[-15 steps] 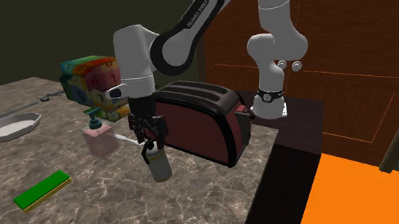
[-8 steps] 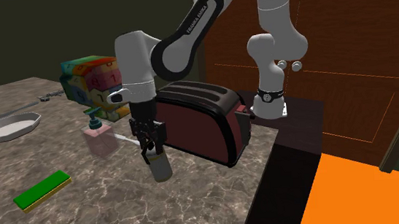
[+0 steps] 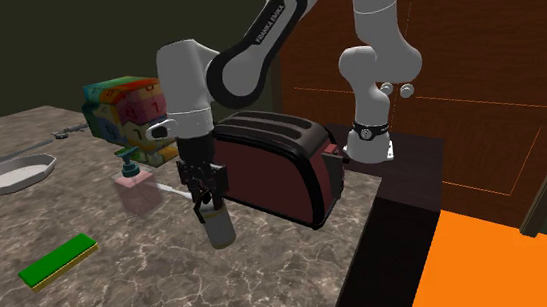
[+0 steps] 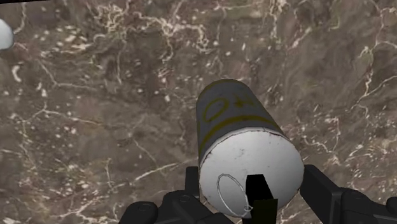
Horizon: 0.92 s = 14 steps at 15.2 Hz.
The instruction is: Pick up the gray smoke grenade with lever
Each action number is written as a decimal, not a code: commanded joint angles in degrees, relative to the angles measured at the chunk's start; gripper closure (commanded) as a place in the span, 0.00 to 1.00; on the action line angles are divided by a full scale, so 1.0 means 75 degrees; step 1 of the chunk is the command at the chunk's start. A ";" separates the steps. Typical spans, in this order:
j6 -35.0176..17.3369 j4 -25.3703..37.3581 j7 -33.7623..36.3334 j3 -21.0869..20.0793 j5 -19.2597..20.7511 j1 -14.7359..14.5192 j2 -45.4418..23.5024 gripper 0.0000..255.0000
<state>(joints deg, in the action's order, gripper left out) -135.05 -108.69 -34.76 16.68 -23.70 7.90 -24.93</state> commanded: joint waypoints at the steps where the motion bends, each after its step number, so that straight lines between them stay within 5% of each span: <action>1: 0.0137 0.0034 0.0065 0.0040 0.0075 -0.0021 0.0111 1.00; 14: 0.1075 0.0361 0.0494 0.0246 0.0540 -0.0144 0.0795 1.00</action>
<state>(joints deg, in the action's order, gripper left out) -127.26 -105.91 -31.16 18.44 -19.83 6.86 -19.34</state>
